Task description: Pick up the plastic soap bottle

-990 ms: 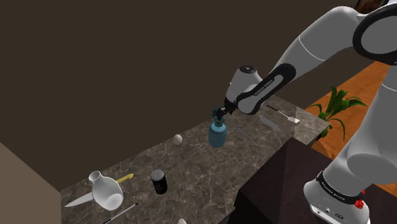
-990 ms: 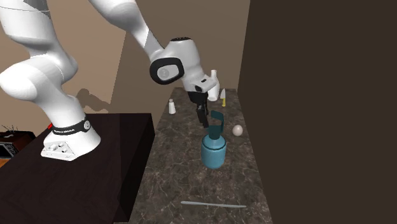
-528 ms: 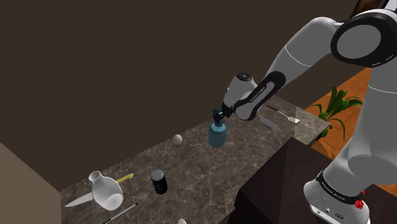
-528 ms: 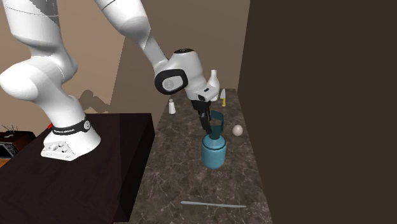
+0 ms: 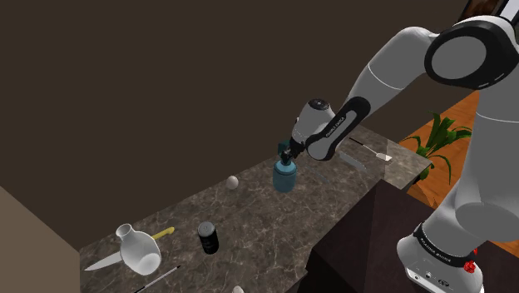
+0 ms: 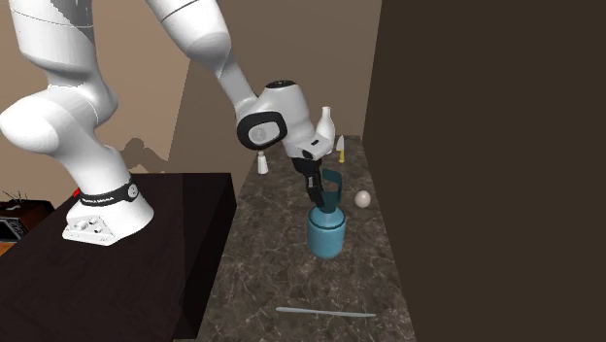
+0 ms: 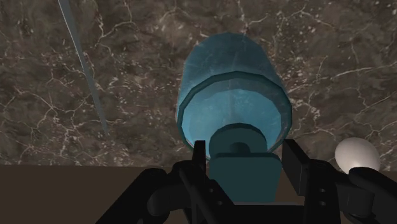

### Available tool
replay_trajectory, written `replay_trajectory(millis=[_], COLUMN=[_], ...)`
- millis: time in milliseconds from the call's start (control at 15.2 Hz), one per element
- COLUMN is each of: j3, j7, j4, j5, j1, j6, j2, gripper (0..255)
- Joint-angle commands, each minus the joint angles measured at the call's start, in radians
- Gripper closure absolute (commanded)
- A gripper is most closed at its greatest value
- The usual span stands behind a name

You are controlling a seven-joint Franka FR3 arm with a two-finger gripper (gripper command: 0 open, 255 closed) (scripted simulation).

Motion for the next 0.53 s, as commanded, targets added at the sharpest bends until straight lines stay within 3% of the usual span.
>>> replay_trajectory(millis=[0, 462], j3=[0.000, 0.015], j7=[0.000, -0.011], j4=[-0.001, -0.007], j5=[0.000, 0.011], j1=[0.000, -0.010], j6=[0.000, -0.038], j2=[0.002, -0.042], gripper=[255, 255])
